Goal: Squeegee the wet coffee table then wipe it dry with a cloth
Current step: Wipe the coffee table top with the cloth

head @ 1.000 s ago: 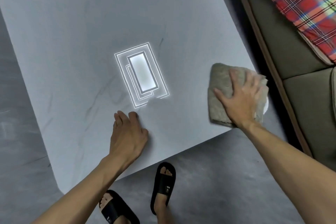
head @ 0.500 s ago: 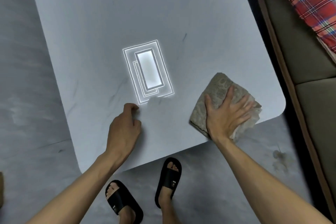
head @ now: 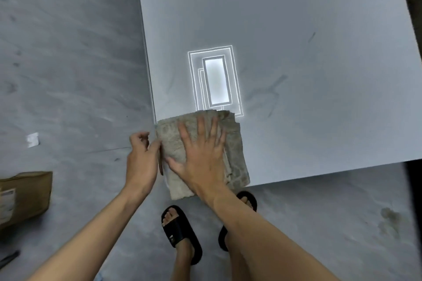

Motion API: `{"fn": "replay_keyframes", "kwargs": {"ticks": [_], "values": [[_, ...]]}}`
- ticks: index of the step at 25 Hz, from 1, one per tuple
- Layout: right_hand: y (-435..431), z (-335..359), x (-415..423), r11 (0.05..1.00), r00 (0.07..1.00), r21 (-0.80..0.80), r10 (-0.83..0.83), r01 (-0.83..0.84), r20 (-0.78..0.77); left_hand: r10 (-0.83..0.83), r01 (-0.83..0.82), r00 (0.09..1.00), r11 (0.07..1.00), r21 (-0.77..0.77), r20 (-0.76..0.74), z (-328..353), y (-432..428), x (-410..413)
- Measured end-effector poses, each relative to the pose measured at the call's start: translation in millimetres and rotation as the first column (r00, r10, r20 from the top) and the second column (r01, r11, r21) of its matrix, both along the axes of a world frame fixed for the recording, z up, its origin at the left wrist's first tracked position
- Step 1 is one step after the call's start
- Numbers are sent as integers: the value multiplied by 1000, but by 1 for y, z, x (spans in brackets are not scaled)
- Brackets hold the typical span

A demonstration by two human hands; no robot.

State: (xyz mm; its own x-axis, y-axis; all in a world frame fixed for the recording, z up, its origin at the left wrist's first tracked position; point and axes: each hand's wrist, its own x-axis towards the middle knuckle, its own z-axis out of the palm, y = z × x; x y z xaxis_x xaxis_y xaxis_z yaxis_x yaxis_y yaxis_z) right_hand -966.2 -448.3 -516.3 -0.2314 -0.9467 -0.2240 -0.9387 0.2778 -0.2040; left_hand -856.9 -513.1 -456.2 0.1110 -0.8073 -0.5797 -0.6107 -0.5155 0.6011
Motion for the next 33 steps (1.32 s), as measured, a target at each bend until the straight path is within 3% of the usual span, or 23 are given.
{"fn": "replay_keyframes", "kwargs": {"ticks": [5, 9, 11, 13, 14, 16, 17, 19, 21, 23, 25, 28, 33], "values": [[0, -5, -3, 865, 866, -41, 500, -501, -32, 151, -149, 989, 985, 91, -8, -6, 1, 23], [-26, -4, -62, 750, 750, -29, 658, -660, -65, 41, -41, 999, 998, 44, -5, -1, -2, 11], [-41, -4, -111, 840, 840, -38, 538, -541, -70, -19, 20, 1000, 999, 25, -7, -2, -9, -7], [-52, -3, -146, 981, 982, -52, 186, -188, -41, -26, 26, 1000, 999, 26, 8, -1, -13, -24], [-58, -2, -148, 998, 999, -57, -34, 32, -35, 2, -2, 1000, 1000, 29, 17, -1, -15, -29], [-77, -1, -119, 922, 920, -51, -387, 384, -60, 88, -89, 996, 995, 55, 7, -1, -18, -32], [-90, 2, -94, 875, 873, -36, -485, 484, -47, 122, -122, 993, 990, 74, 0, 0, -20, -32], [-107, 5, -45, 904, 904, -8, -427, 427, 11, 168, -166, 986, 983, 83, -20, 2, -24, -31], [-102, 2, -14, 998, 998, -17, -61, 61, 18, 156, -155, 987, 987, 36, -29, 4, -30, -31], [-94, -2, -25, 962, 963, -50, 271, -270, 15, 99, -98, 995, 995, -23, 21, 4, -30, -36], [-91, -3, -58, 897, 899, -74, 438, -436, 19, -19, 26, 995, 997, -69, 98, 4, -23, -43], [-78, -3, -135, 902, 904, -52, 428, -428, -23, -304, 312, 949, 942, -124, 82, 5, -5, -79], [-7, -10, -301, 990, 986, -59, 124, -131, -114, -562, 567, 824, 821, -68, 76, -2, 13, -147]]}}
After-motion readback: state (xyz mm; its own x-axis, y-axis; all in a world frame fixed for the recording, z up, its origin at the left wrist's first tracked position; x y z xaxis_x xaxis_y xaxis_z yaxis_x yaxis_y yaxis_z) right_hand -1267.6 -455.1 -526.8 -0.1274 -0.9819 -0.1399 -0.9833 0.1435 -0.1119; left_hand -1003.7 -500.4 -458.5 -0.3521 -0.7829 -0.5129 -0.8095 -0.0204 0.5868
